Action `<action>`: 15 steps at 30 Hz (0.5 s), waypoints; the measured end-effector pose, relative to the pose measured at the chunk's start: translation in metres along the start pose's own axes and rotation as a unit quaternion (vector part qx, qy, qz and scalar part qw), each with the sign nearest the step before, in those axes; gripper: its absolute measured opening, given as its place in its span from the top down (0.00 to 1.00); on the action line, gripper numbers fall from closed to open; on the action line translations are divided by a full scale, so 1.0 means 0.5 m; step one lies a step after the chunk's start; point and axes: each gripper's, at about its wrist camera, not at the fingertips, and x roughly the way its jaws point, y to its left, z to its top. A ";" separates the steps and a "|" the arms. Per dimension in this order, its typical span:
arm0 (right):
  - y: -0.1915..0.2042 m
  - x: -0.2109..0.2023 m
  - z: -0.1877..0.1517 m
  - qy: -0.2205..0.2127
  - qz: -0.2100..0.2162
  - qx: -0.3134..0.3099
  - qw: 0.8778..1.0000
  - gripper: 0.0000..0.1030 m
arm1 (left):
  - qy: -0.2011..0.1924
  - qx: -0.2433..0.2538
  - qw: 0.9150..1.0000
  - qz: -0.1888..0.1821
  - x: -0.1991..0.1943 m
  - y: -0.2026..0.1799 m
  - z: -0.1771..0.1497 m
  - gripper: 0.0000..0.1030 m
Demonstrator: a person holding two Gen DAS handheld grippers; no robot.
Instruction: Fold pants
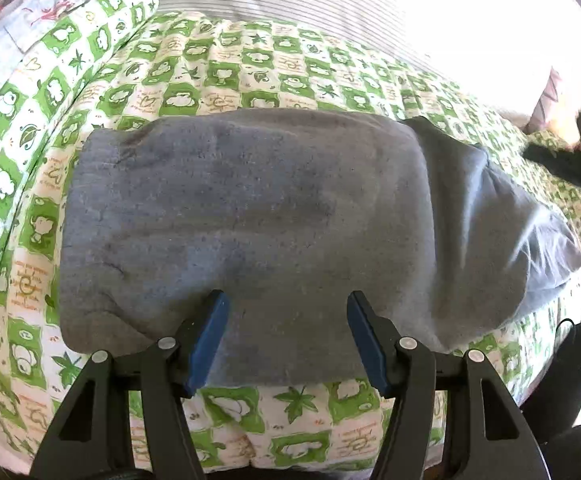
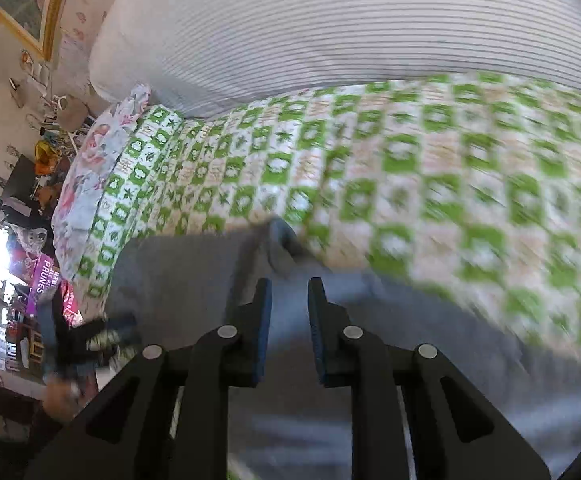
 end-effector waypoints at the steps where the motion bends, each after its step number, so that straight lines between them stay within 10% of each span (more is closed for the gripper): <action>1: -0.013 -0.025 -0.019 0.000 -0.005 0.003 1.000 0.81 | 0.000 0.014 1.000 0.004 0.000 -0.015 0.000 0.40; 8: -0.068 -0.144 -0.144 0.012 -0.092 0.000 0.996 0.81 | 0.000 0.165 0.985 -0.053 0.009 -0.220 0.022 0.40; 15: -0.148 -0.245 -0.242 0.036 -0.151 -0.009 0.988 0.81 | 0.006 0.352 0.933 -0.079 0.038 -0.447 -0.005 0.40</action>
